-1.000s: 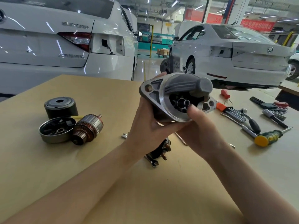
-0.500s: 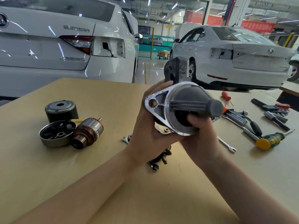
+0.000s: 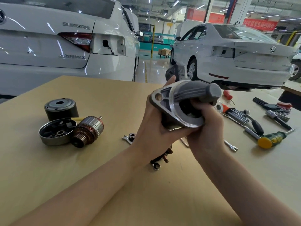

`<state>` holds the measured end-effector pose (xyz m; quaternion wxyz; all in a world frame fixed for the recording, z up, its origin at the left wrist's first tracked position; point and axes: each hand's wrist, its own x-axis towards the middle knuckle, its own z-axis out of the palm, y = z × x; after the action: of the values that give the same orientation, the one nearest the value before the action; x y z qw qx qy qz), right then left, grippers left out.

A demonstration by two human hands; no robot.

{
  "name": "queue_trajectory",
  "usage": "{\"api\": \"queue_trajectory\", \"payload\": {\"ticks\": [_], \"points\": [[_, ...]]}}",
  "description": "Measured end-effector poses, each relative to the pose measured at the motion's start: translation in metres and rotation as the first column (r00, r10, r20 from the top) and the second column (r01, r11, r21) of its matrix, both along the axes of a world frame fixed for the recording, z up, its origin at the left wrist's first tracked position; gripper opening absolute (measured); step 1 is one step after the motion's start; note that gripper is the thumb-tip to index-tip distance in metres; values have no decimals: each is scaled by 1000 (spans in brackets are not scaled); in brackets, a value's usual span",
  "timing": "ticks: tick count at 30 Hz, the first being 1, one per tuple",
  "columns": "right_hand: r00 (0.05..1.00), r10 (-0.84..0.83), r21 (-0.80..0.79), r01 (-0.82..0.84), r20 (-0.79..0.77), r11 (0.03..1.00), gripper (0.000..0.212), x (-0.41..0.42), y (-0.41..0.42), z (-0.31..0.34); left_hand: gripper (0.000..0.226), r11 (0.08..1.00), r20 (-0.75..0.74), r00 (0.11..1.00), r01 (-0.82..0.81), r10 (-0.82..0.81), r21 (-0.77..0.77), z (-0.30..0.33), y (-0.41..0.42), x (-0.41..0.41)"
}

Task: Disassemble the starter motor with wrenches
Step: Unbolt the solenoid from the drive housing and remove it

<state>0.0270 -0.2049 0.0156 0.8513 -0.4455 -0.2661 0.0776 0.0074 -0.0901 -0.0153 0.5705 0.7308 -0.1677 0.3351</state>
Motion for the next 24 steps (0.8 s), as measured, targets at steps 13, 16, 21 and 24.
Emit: {"api": "queue_trajectory", "payload": {"ticks": [13, 16, 21, 24], "points": [[969, 152, 200, -113, -194, 973, 37, 13, 10, 11, 134, 997, -257, 963, -69, 77, 40, 5, 13, -2], [927, 207, 247, -131, -313, 960, 34, 21, 4, 13, 101, 990, -341, 930, -136, 136, 25, 10, 18, -2], [900, 185, 246, -90, -395, 965, 35, 26, 0, 17, 58, 987, -381, 922, -115, 65, -109, 19, 21, -2], [932, 160, 225, -88, -325, 970, 36, 23, 4, 23, 46, 990, -377, 924, -104, 60, -96, 17, 23, -2]]}}
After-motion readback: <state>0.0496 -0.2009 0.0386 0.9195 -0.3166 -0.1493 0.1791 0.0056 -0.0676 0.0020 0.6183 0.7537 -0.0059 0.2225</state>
